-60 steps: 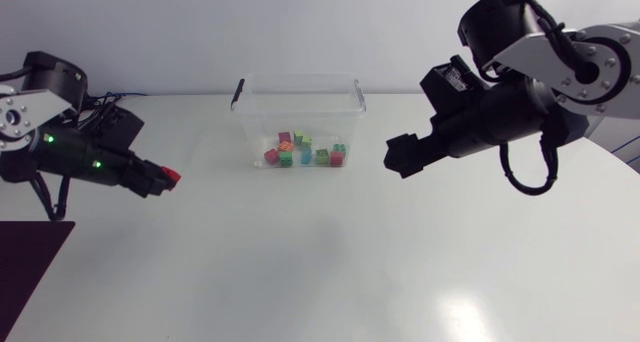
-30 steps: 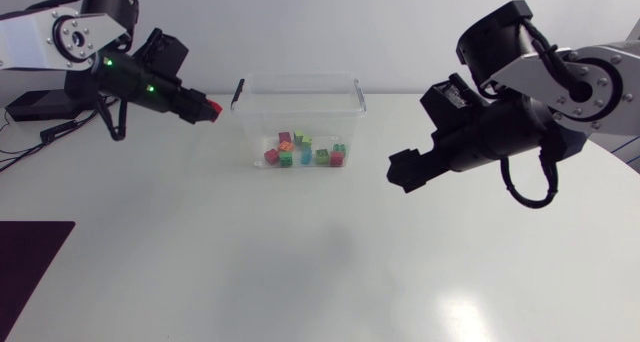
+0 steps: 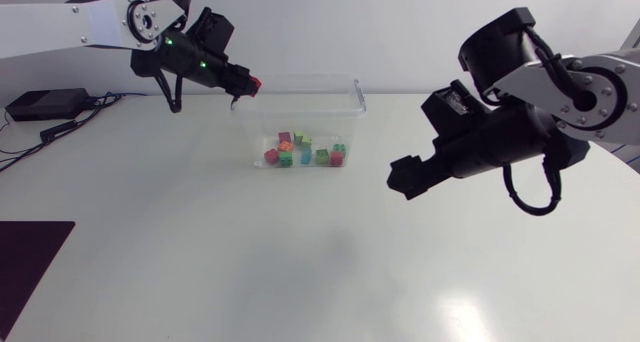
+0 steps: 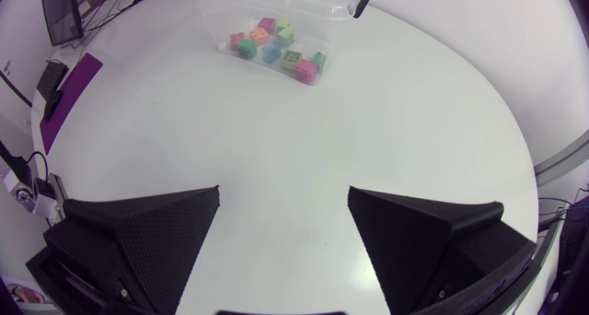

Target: Place the duplo bricks in the container

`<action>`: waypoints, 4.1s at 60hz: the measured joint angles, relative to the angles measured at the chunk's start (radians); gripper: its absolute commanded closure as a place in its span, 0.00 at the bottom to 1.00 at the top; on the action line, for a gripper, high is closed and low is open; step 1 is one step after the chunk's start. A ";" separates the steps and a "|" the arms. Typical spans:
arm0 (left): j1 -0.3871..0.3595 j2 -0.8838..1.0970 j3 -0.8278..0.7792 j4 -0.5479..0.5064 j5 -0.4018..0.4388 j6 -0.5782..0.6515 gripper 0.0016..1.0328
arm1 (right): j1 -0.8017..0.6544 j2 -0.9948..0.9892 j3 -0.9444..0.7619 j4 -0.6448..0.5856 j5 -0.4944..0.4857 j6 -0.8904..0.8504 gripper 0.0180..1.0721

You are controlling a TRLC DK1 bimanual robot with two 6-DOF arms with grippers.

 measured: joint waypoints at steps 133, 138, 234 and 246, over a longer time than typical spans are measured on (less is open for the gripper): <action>0.251 -0.584 -0.787 0.398 -0.287 -0.043 0.04 | -0.297 -0.234 -0.340 0.469 0.129 -0.184 0.04; 0.274 -0.656 -0.863 0.449 -0.276 -0.024 0.04 | -0.264 -0.294 -0.360 0.494 0.169 -0.183 0.04; 0.243 -1.429 -1.452 0.587 -0.270 0.000 0.04 | -0.298 -0.980 -0.731 0.555 0.343 -0.179 0.04; 0.235 -1.538 -1.506 0.555 -0.269 -0.051 0.04 | -0.322 -1.060 -0.805 0.573 0.282 -0.129 0.04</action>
